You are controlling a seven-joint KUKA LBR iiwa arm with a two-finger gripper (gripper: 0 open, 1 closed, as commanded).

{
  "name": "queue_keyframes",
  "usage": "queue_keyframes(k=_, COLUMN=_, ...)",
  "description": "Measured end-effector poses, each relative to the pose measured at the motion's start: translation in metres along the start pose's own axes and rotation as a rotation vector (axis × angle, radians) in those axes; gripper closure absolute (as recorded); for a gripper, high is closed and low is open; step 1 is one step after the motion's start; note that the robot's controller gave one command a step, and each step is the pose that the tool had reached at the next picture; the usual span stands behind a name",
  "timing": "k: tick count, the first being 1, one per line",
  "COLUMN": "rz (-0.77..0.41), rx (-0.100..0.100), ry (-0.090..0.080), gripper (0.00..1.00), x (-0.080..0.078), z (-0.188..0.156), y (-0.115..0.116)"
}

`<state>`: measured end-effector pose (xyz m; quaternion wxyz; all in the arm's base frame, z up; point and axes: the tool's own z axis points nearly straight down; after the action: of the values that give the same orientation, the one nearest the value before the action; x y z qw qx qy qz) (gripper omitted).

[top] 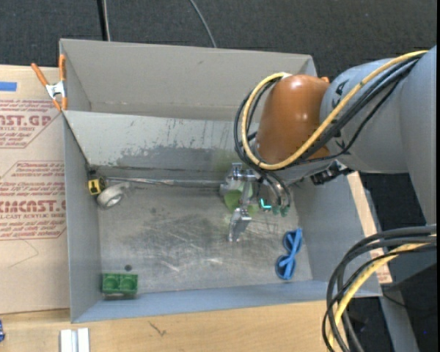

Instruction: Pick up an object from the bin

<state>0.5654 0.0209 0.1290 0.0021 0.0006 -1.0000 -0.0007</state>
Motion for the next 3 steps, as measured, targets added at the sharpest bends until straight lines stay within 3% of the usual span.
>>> queue_keyframes(k=1, rz=-0.101, rx=0.003, ry=-0.003, gripper=0.00, x=-0.011, z=0.045, y=-0.065)
queue_keyframes(k=2, rz=-0.054, rx=0.003, ry=-0.007, gripper=0.00, x=-0.022, z=0.051, y=-0.117)
queue_keyframes(k=3, rz=-0.375, rx=-0.009, ry=-0.019, gripper=0.00, x=-0.013, z=0.045, y=-0.154)
